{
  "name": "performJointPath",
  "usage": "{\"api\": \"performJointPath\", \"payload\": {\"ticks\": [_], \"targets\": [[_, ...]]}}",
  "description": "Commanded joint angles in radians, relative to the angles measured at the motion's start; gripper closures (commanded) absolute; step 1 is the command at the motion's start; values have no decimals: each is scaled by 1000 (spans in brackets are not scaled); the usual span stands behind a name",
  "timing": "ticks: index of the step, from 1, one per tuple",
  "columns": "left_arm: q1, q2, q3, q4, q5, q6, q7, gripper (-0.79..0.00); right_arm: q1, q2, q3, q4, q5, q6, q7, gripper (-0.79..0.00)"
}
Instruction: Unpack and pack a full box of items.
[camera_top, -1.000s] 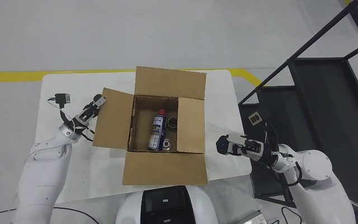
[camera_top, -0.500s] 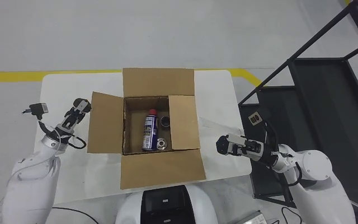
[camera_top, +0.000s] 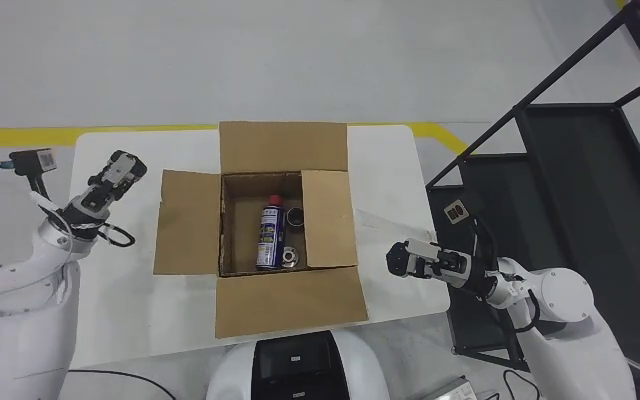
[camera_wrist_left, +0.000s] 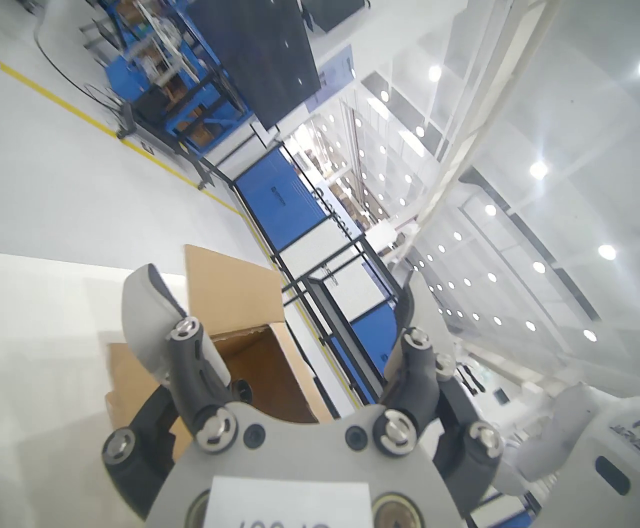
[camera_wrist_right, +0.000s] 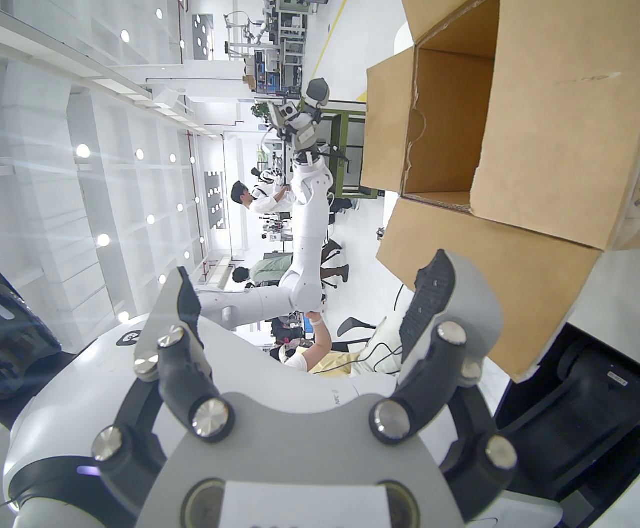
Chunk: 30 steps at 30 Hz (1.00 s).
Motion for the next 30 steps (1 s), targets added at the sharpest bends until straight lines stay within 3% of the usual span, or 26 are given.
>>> {"api": "performJointPath", "payload": {"ticks": [1,5,8,15,19,23,30], "targets": [[-63,5,40,-6,-68,57,-160,-785,0,0,0,0,0,0,0,-785],[-224,5,161,56,-176,167,-398,-785,0,0,0,0,0,0,0,-785],[-345,-5,272,129,-199,212,-512,-785,0,0,0,0,0,0,0,-785],[-571,-48,506,296,-254,263,-667,-785,0,0,0,0,0,0,0,-785],[-620,-78,597,352,-276,210,-615,-785,0,0,0,0,0,0,0,-785],[-622,-107,702,391,-275,243,-559,-785,0,0,0,0,0,0,0,-785],[-631,-142,826,416,-111,251,-426,-785,0,0,0,0,0,0,0,-785]]}}
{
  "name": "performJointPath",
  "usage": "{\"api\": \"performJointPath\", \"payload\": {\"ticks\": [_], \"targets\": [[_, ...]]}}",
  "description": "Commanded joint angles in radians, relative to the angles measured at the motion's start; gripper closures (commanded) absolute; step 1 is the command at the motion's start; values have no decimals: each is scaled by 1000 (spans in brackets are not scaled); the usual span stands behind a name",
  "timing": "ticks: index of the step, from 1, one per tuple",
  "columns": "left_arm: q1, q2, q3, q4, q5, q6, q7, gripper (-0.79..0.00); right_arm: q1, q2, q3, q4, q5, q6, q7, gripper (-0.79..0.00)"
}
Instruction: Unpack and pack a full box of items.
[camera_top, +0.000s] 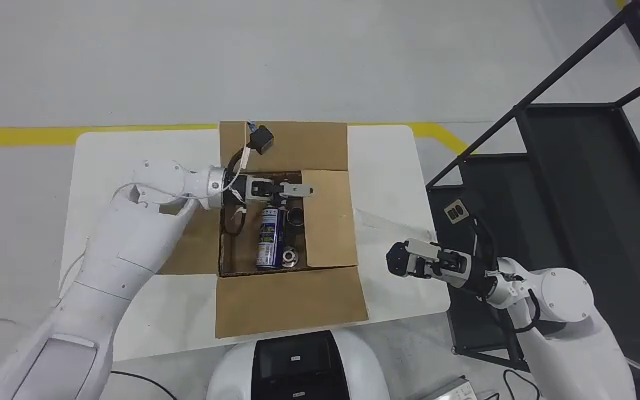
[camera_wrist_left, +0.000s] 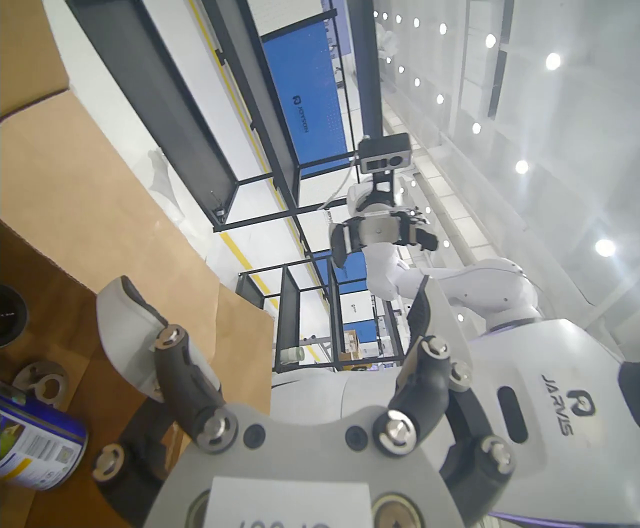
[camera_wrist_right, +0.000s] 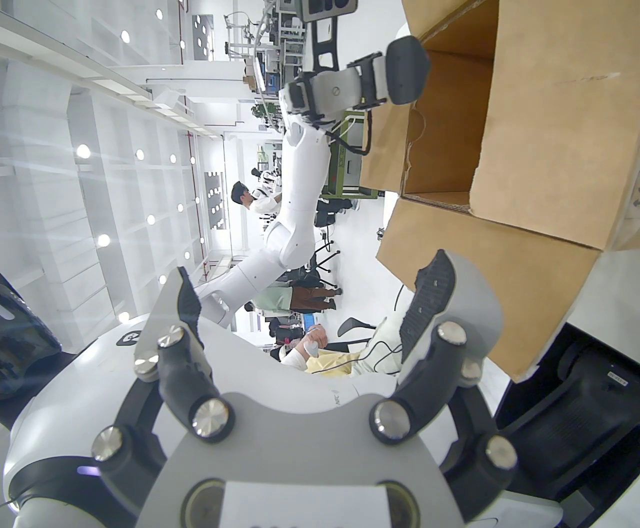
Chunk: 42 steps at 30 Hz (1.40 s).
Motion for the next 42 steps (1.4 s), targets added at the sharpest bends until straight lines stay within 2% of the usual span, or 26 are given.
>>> {"api": "performJointPath", "payload": {"ticks": [1,3,14,17,21,25,32,36,42], "targets": [[-15,0,10,9,118,-3,57,-785,0,0,0,0,0,0,0,-785],[-14,0,10,9,151,11,93,-785,0,0,0,0,0,0,0,-785],[-14,0,10,9,151,11,93,-785,0,0,0,0,0,0,0,-785],[12,-3,18,11,152,50,142,-785,0,0,0,0,0,0,0,-785],[12,-15,43,51,180,44,185,-785,0,0,0,0,0,0,0,-785],[-6,-41,86,129,167,7,196,-785,3,0,-14,-6,-2,0,-10,-785],[-55,-107,157,248,30,-134,153,-785,11,3,-43,-11,23,11,36,-785],[-85,-140,170,291,-76,-212,107,-785,11,5,-67,-22,31,21,75,-785],[-121,-185,186,317,-233,-248,-6,-785,12,6,-124,-46,22,25,98,-785]]}}
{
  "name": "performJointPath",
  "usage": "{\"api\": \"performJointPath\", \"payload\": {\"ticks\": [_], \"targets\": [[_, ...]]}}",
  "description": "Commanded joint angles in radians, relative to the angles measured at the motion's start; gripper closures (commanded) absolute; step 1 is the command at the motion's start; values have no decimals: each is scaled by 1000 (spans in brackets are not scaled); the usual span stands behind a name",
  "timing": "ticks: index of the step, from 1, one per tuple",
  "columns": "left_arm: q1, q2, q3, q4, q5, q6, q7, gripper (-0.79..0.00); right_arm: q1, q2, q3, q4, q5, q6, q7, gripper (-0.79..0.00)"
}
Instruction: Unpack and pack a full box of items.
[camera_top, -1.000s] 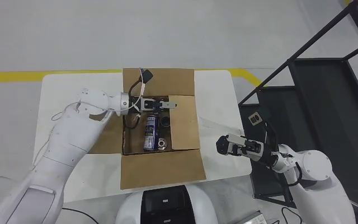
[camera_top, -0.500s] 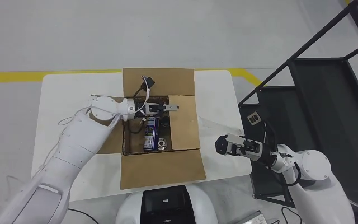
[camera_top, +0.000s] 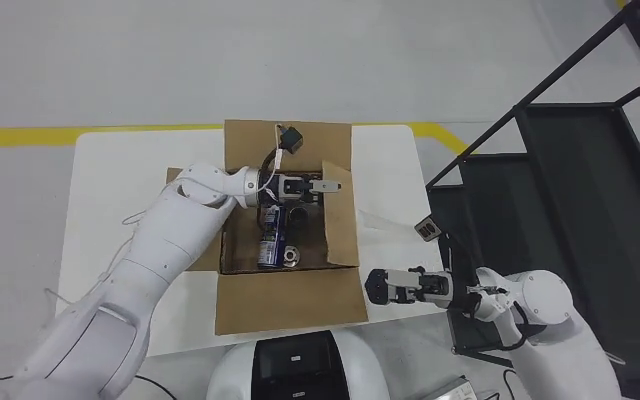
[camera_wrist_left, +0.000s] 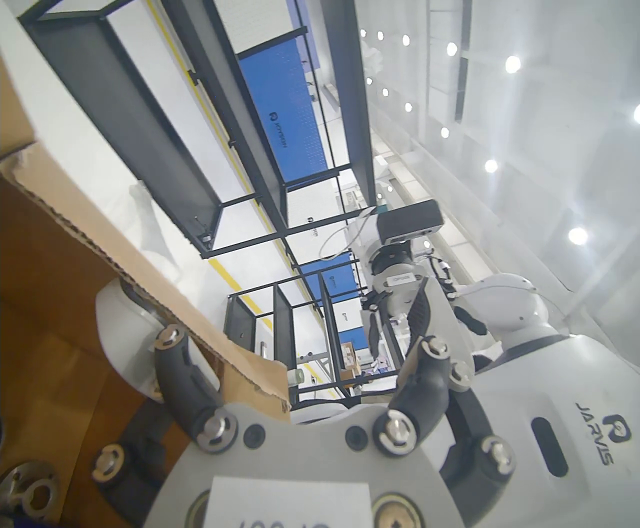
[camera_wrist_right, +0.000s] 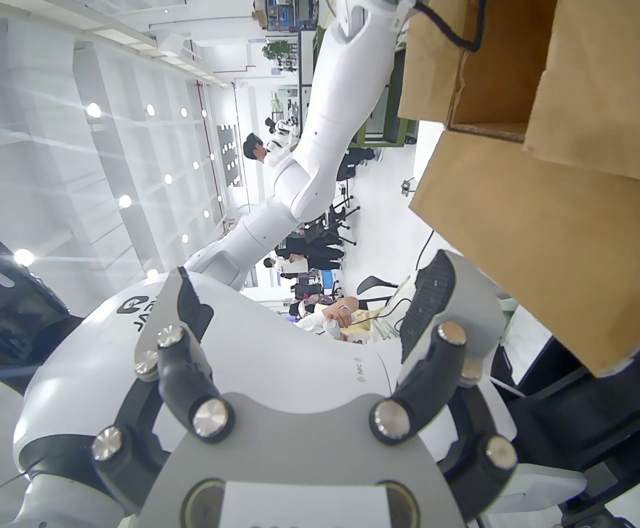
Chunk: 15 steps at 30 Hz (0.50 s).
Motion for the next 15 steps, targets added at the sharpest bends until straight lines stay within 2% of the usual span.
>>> {"api": "performJointPath", "payload": {"ticks": [1,9,15], "targets": [[-9,-17,15,8,-40,-3,-33,-785,3,0,-14,-7,2,1,4,-785],[-49,-107,92,55,-150,-4,-59,-785,1,3,-12,-3,22,0,-8,-785],[-49,-107,92,55,-150,-4,-59,-785,1,3,-12,-3,22,0,-8,-785]]}}
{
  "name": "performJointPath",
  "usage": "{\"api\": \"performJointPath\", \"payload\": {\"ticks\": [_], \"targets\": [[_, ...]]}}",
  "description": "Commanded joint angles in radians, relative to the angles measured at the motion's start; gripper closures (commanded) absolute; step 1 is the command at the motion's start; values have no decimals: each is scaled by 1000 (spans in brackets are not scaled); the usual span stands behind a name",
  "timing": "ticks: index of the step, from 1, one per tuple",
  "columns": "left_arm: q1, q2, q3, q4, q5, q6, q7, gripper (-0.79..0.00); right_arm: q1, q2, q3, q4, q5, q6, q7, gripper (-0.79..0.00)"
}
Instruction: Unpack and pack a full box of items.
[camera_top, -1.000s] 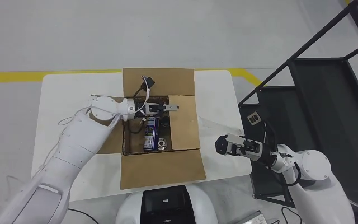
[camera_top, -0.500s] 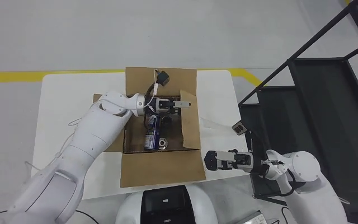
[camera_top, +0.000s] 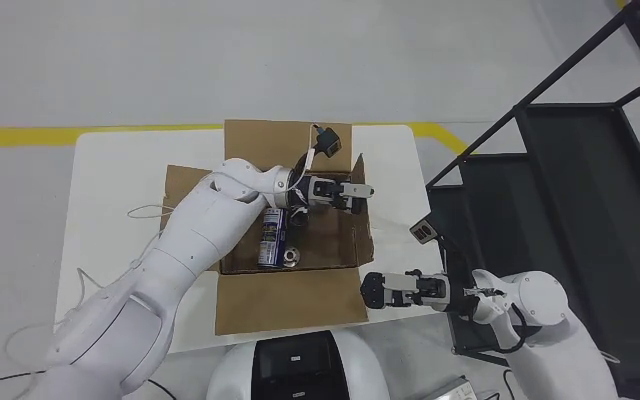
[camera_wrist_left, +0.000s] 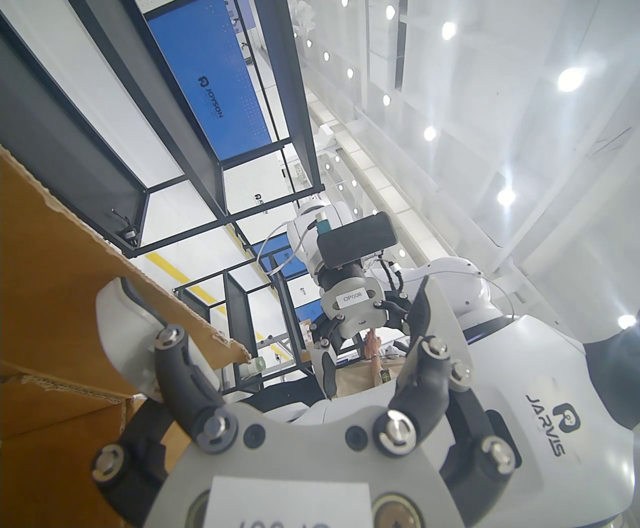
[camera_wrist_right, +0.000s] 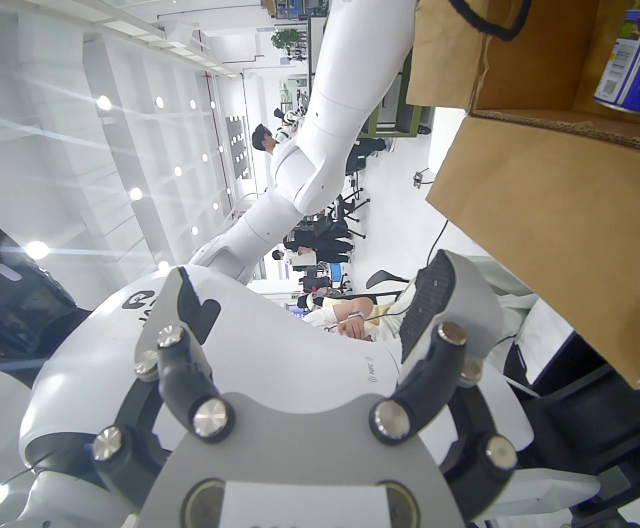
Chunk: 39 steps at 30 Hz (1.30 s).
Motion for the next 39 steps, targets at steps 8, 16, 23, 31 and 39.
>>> {"api": "performJointPath", "payload": {"ticks": [8,16,23,31,39], "targets": [[15,2,-2,-3,16,14,25,-785,0,0,0,0,0,0,0,-785],[35,-15,3,-26,48,47,30,-785,52,1,-100,-52,-67,38,-8,-785],[11,-71,36,71,21,28,-1,-785,25,9,-82,-25,-147,80,-49,-785],[-14,-80,3,79,35,20,-20,-785,13,14,-42,37,-218,119,-154,-785],[4,8,-151,-58,127,44,-28,-785,-7,13,-16,74,-188,103,-240,-785]]}}
